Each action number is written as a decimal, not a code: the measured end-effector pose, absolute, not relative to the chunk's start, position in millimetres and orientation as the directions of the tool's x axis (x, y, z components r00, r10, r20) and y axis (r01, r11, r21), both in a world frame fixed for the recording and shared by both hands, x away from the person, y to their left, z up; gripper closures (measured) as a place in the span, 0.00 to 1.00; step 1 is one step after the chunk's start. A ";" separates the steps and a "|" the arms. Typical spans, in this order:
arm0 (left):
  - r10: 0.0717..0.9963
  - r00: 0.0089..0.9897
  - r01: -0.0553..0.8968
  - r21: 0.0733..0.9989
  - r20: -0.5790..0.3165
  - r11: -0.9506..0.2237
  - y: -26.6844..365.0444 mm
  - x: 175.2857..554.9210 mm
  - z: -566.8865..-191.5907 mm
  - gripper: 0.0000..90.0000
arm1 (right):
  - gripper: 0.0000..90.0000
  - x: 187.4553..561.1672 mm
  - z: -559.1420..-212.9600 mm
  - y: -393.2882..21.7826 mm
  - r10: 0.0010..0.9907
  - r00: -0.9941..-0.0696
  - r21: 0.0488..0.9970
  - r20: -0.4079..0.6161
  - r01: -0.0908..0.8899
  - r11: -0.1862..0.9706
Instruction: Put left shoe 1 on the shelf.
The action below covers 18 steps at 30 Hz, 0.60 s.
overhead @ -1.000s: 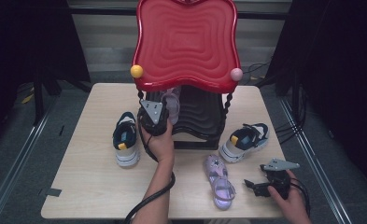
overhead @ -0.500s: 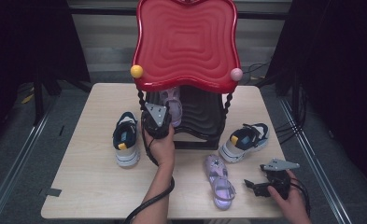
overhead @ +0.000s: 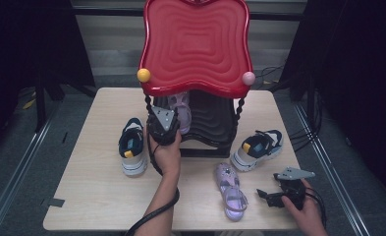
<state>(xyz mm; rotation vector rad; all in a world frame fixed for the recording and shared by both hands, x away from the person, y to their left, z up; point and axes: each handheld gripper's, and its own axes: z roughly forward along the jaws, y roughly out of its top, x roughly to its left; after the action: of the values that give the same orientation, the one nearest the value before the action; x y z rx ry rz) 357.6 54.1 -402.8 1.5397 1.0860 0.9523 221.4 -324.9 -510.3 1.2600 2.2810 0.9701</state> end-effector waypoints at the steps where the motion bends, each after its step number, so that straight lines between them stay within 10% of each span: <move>1: 0.955 0.291 0.181 0.977 0.057 -0.114 54.1 357.6 -402.8 0.77 | 0.09 221.4 -510.3 -324.9 0.843 -0.538 0.714 0.016 0.596 0.367; 18: 0.927 0.359 0.213 0.957 0.111 -0.197 74.5 333.9 -380.8 0.73 | 0.09 221.4 -510.3 -325.0 0.842 -0.539 0.714 0.015 0.596 0.368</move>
<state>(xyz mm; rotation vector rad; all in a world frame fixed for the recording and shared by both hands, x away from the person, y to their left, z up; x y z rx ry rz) 333.9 74.5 -380.8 1.6531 1.0332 0.9237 221.4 -325.0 -510.3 1.2587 2.2815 0.9691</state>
